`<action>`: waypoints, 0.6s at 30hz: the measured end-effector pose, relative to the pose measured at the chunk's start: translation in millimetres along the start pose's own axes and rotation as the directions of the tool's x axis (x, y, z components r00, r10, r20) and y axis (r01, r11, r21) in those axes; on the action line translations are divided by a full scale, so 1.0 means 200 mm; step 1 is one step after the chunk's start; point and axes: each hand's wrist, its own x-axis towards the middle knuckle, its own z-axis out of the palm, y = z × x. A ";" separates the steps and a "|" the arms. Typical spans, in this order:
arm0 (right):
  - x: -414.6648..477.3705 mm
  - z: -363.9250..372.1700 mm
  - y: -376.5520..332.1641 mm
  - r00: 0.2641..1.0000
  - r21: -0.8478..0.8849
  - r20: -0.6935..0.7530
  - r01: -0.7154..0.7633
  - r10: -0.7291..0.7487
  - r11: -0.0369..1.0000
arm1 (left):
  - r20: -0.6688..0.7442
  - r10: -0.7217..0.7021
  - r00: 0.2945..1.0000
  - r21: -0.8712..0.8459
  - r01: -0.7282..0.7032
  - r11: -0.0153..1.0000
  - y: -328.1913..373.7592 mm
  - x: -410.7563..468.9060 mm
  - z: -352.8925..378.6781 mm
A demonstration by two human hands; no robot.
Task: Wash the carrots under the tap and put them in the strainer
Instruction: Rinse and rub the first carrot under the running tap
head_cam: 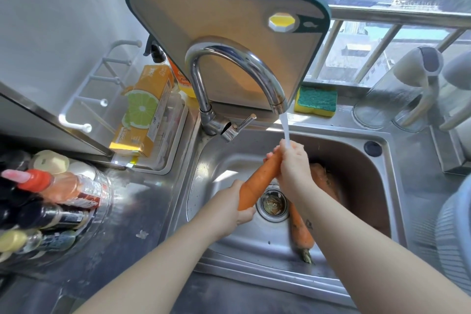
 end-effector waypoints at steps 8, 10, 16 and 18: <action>0.03 -0.06 -0.09 0.970 0.365 0.038 -0.239 0.242 0.900 | -0.148 0.212 0.966 0.044 -0.207 0.977 0.05 0.03 0.00; 0.03 -0.09 -0.09 0.970 0.404 0.132 -0.240 0.204 0.882 | -0.159 0.215 0.964 -0.014 -0.220 0.975 0.06 0.04 -0.01; 0.01 -0.14 -0.03 0.988 0.176 0.124 -0.114 0.093 0.978 | -0.132 0.155 0.979 -0.133 -0.173 0.976 0.14 0.09 0.03; -0.02 -0.14 0.01 0.987 0.088 0.149 -0.066 0.053 0.994 | -0.134 0.101 0.986 -0.227 -0.130 0.965 0.17 0.10 0.05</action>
